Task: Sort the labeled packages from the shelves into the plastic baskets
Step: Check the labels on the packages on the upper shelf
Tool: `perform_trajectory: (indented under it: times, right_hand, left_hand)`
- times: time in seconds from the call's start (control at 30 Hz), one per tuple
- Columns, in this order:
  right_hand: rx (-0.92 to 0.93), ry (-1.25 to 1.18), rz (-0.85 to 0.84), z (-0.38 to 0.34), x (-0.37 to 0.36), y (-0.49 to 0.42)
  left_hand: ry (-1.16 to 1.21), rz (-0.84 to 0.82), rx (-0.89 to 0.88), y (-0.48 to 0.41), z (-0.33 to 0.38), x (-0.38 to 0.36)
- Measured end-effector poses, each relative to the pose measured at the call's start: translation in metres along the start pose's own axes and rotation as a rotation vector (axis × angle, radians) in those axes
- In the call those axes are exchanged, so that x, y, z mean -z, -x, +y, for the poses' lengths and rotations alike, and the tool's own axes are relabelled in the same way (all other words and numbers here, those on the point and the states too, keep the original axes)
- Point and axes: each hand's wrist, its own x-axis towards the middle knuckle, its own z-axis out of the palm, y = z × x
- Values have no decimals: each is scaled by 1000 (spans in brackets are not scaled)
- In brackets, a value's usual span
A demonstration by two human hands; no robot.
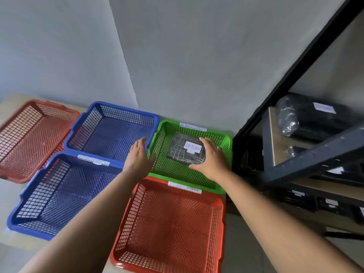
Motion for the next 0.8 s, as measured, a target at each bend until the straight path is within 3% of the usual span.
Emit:
perform_trajectory:
  times: [0.23, 0.37, 0.6, 0.8]
  right_hand:
    - [-27, -74, -99, 8, -49, -59]
    - [-49, -171, -113, 17, -75, -73]
    - [-199, -281, 93, 21, -97, -48]
    - [-214, -368, 117, 16, -109, -57]
  left_hand:
    - [177, -51, 181, -37, -8, -33]
    - [172, 17, 229, -41, -5, -42]
    - [114, 85, 255, -39, -4, -49]
    - [67, 76, 266, -39, -4, -49]
